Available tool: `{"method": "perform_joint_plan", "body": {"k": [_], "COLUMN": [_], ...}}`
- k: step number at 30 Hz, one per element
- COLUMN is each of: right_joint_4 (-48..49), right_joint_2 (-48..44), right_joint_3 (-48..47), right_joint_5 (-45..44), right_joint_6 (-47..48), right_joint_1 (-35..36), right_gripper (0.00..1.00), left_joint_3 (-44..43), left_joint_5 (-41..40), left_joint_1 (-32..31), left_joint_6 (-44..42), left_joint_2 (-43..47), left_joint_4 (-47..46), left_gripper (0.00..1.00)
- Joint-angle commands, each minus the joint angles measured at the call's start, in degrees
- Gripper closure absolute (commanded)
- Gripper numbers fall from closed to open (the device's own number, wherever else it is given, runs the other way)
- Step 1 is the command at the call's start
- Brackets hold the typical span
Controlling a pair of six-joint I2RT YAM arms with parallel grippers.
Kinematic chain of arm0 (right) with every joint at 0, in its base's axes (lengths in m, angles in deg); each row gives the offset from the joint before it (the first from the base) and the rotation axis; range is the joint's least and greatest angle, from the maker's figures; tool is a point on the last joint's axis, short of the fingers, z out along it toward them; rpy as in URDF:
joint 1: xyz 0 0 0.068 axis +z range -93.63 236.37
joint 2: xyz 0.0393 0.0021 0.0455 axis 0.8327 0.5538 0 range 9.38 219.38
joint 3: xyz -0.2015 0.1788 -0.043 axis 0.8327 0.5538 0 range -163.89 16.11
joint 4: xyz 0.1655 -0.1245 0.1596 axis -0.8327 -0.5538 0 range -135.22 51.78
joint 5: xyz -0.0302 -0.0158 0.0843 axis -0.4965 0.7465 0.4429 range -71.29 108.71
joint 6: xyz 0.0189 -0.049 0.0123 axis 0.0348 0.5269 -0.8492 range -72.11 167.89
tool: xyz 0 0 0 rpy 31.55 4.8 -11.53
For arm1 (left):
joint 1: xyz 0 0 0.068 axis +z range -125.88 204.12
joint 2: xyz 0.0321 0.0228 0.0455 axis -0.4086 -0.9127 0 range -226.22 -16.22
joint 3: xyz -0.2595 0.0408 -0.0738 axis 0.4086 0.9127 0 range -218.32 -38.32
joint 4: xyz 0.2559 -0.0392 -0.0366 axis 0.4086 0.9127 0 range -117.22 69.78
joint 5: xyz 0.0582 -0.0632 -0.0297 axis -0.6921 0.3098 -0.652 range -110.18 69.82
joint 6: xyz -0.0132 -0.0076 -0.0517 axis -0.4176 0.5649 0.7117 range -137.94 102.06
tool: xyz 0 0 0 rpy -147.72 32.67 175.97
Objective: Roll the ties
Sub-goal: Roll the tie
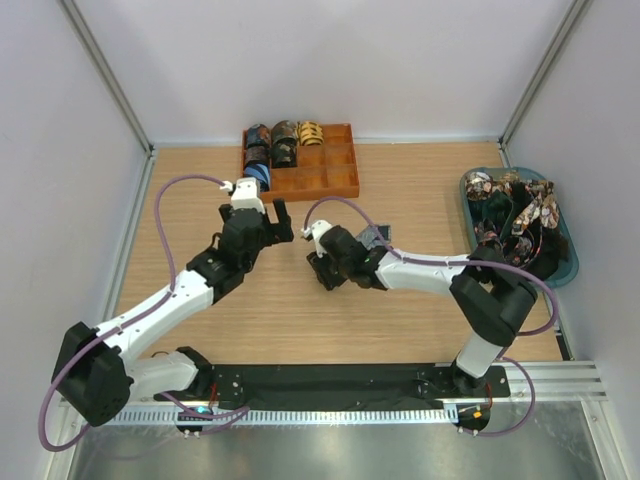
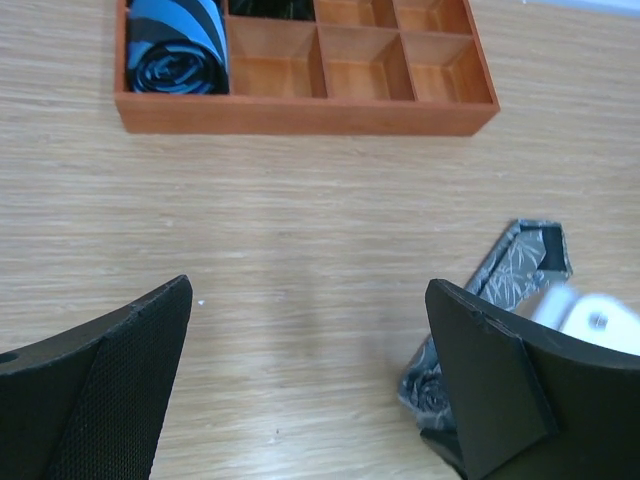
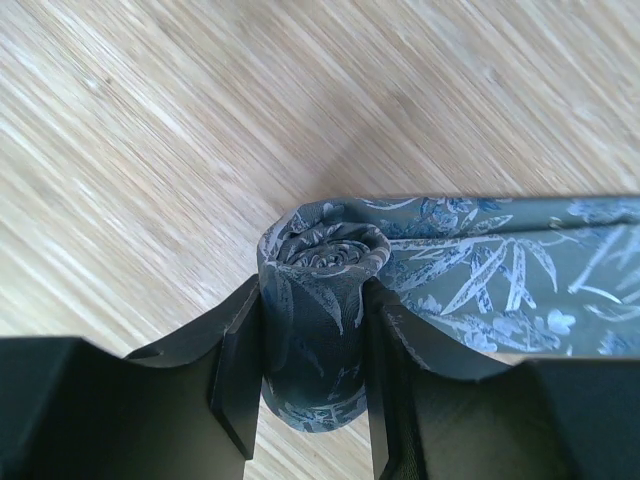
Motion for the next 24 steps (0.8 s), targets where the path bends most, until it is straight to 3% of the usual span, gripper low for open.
{"method": "perform_joint_plan", "body": {"k": [1,9,16,20,24], "right_joint_4": [0.55,2.22,9.06,11.01,13.47], "right_joint_2": [0.96,4.65,9.04,12.29,14.06], "right_joint_3": [1.65,1.48,3.41,3.59,3.94], "right_joint_5": [16.63,32.9,48.96,52.77,55.5], "right_joint_6": [-4.25,-7.76,-13.12,-15.84,-17.87], "right_joint_1": [-4.34,-13.48,-19.63,-21.4,-22.37], "right_gripper": [0.73,0.72,0.72,0.72,0.72], "left_joint_3": [2.34,4.8,9.01,10.87,9.03], "left_joint_5": [2.57,7.57,17.41,23.3,29.54], "left_joint_1": [-0.14,-0.14,-2.06,-4.7,-5.06], "left_joint_6": [-1.16,-5.29,-14.16,-21.72,-26.38], "left_joint_2": [0.67,-0.12,-5.04,-8.02,-10.49], "left_joint_4": [-3.78,-5.81,-18.45,-22.33,-19.18], "left_gripper": [0.0,0.0,0.0,0.0,0.0]}}
